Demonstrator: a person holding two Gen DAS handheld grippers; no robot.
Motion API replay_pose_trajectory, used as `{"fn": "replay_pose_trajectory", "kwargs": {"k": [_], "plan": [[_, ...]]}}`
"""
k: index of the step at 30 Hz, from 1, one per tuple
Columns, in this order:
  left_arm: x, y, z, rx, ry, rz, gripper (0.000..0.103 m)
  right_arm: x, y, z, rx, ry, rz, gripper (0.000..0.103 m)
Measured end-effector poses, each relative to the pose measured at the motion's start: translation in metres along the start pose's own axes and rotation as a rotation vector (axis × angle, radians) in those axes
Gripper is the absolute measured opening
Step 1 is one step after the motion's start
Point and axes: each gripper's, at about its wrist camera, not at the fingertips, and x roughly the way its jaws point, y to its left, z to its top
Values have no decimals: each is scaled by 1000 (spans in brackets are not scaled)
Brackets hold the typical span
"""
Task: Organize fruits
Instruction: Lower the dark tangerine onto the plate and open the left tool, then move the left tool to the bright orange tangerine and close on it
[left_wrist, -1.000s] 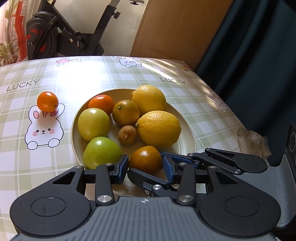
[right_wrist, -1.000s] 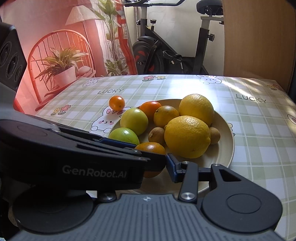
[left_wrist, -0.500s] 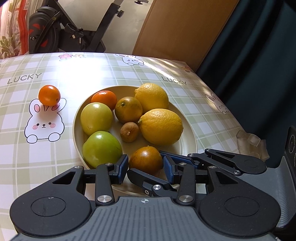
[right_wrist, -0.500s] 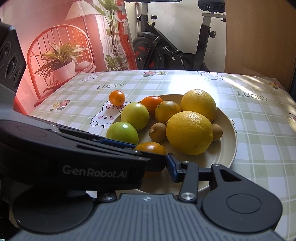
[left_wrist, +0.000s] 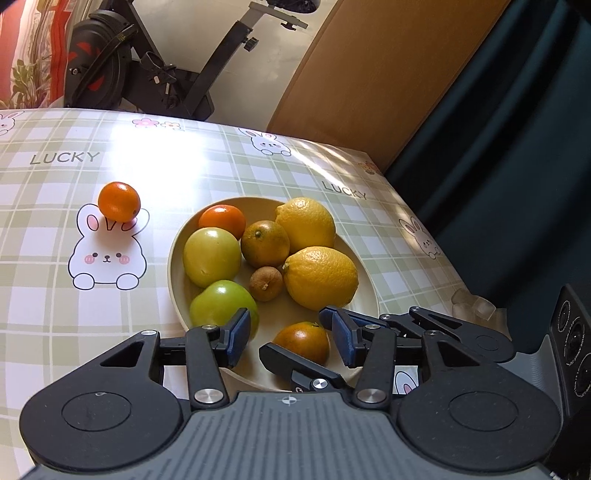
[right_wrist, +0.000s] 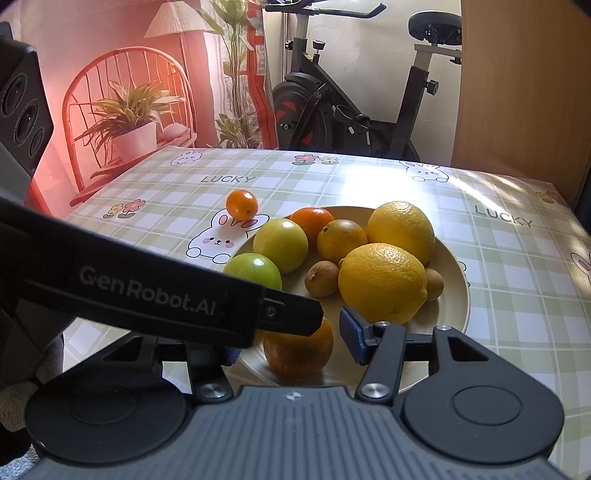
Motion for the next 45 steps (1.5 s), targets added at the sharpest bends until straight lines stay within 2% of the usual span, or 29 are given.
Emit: {"fn": "replay_pose_trajectory", "kwargs": {"k": [4,11,15,20,26,30,35,45], "plan": [[-12,8,8,-12,-41,13,51,-3,2,3,-11,-17,7,57],[-39,42,31,-5,-89,97,51,-1,7,15,-26,-33,29,57],[-54,67,47,-11,-112,155,51,4,10,30,-36,-53,54,57],[-59,96,68,-46,-148,184,51,22,14,54,-34,-57,93,57],[-27,124,84,-130,-109,152,51,56,33,81,-119,-39,127,56],[-5,133,85,-152,-83,120,51,90,41,91,-179,40,143,56],[16,142,84,-170,-52,83,51,117,48,98,-241,96,140,56],[35,157,83,-222,-31,20,51,150,43,114,-239,159,153,53]]}}
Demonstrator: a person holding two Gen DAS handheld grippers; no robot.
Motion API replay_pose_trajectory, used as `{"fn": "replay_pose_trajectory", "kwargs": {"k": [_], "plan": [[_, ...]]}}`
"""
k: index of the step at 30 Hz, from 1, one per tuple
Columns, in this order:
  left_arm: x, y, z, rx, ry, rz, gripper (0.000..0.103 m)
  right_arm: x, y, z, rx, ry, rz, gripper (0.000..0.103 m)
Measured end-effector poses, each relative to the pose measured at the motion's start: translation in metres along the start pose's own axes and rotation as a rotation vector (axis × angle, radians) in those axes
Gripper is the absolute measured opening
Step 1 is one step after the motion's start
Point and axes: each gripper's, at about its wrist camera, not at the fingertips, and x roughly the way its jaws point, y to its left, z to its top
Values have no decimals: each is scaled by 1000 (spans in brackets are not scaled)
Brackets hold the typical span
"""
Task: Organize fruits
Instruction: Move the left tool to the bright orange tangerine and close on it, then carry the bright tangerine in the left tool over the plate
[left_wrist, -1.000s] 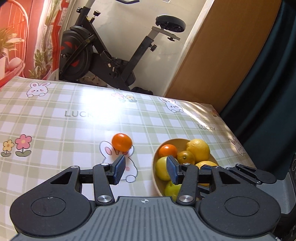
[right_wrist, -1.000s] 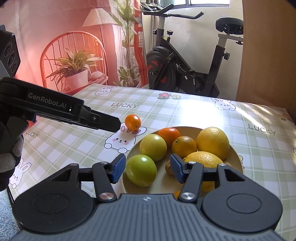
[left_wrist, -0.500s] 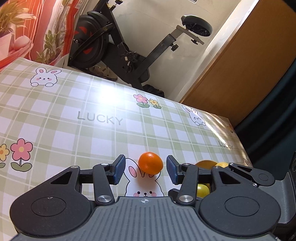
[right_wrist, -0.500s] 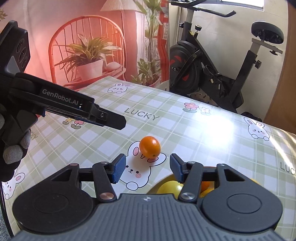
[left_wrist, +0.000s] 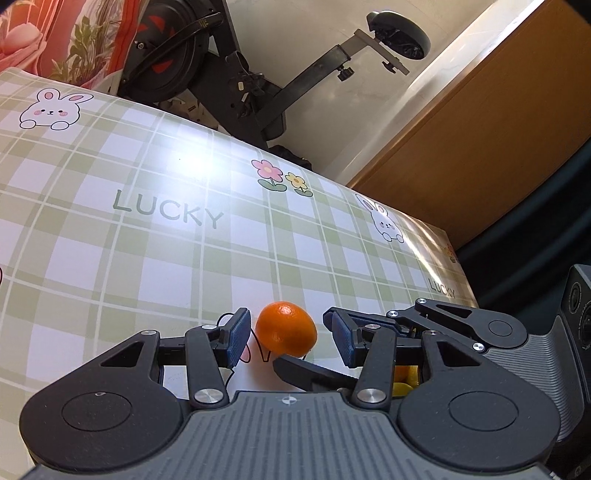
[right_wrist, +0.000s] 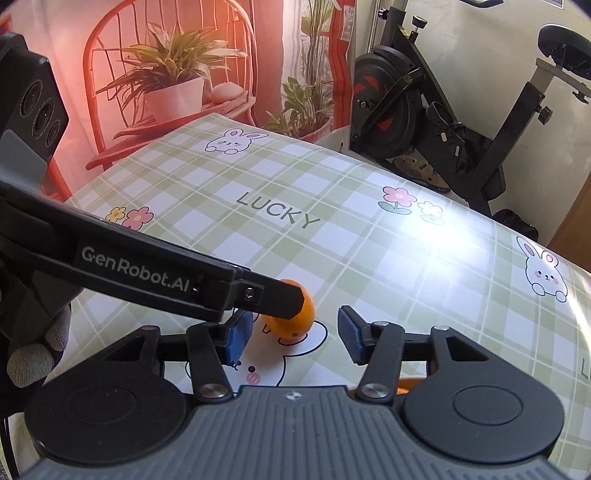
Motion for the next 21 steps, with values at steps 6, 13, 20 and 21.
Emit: {"fn": "replay_pose_trajectory", "kwargs": {"k": [6,13,20,21], "plan": [[7,7,-1,-31,19,-18,51,11,8,5,-42,34,4,48],[13,11,-5,-35,31,-7,49,20,7,6,-22,72,-7,43],[4,10,-7,-11,13,-4,40,23,5,5,35,74,0,39],[1,8,-8,-2,9,0,40,22,7,5,34,71,-1,38]]}}
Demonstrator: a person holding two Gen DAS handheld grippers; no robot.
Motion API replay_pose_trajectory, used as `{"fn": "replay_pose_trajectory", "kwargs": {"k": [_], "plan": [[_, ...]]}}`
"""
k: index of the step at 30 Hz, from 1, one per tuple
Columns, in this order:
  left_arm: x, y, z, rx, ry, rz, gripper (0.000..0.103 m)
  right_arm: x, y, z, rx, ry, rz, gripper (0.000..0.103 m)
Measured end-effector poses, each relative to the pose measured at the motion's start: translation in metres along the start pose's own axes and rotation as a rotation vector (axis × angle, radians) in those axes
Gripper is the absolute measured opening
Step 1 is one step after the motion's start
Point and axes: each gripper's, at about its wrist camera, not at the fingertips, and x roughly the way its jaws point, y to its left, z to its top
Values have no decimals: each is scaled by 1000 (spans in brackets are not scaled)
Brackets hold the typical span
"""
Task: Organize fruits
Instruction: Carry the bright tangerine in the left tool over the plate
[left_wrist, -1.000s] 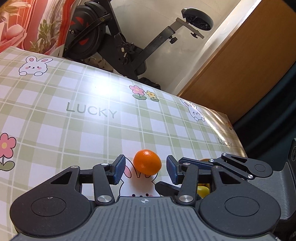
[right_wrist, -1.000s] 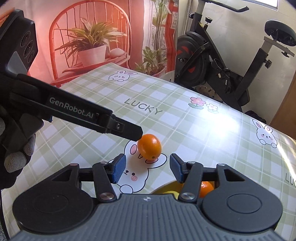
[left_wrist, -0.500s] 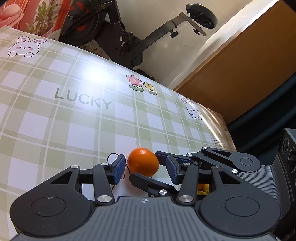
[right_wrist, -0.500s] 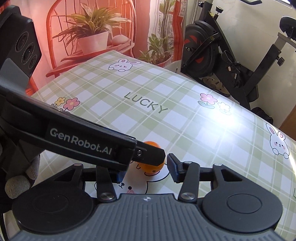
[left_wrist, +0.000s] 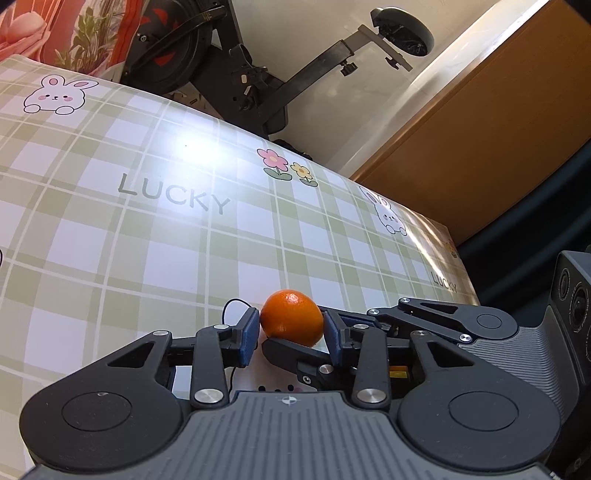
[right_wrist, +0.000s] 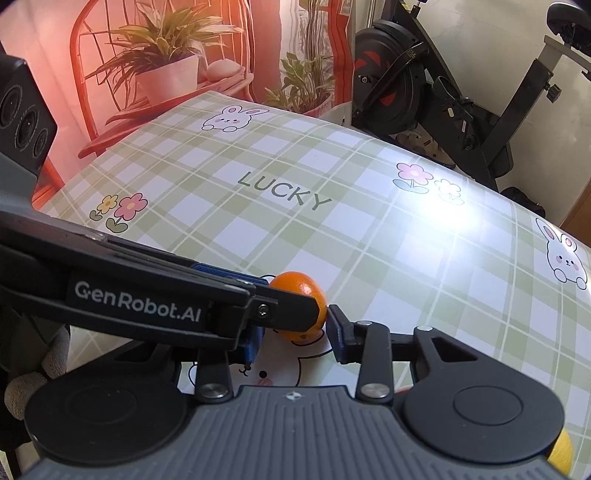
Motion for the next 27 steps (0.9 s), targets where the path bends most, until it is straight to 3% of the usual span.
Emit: {"fn": "replay_pose_trajectory", "kwargs": {"k": [14,27], "plan": [[-41,-51,-30,118,-54,79,41,-50,28,-31,-25,-140,-35,38],[-56,-103,-53,181,-38,51,41,-103,21,-74,67,-237,-32,38]]}}
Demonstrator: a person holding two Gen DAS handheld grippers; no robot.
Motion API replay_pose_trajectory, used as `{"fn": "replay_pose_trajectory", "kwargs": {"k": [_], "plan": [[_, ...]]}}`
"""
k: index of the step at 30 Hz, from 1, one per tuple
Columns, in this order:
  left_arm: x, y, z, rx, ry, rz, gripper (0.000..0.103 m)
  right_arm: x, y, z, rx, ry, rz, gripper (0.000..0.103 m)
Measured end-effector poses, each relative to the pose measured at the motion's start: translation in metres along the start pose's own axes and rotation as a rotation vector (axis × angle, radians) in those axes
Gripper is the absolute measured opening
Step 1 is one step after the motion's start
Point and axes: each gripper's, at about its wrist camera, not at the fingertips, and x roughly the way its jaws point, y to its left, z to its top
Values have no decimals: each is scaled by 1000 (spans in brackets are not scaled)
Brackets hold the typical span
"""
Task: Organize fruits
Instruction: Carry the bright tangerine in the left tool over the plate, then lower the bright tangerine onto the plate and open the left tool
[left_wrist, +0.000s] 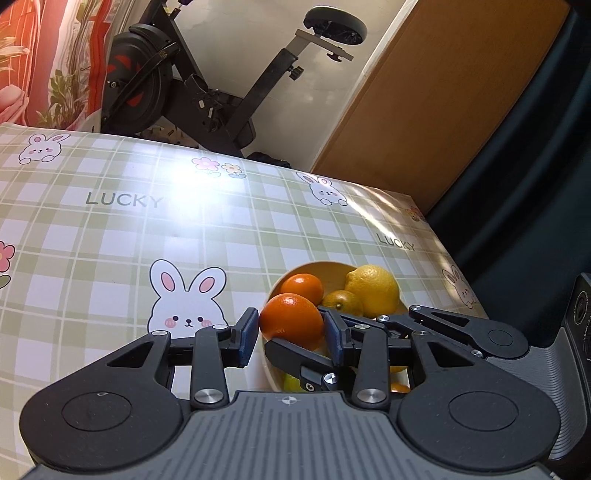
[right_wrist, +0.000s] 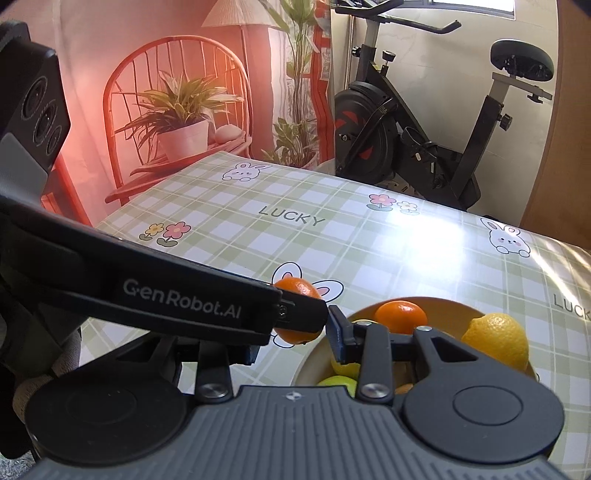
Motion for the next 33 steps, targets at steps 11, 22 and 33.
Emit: {"fn": "replay_pose_trajectory", "kwargs": {"k": [11,22,33], "plan": [[19,-66,-11,114,59,-58,41,-59,-44,-25,110,-76,-53,38],[25,-81,-42,124,138,-24,41,-83,-64,-61,195,-48,-49,38],[7,-73,-51,82,122,27,41,-79,-49,-71,184,-49,13,38]]}}
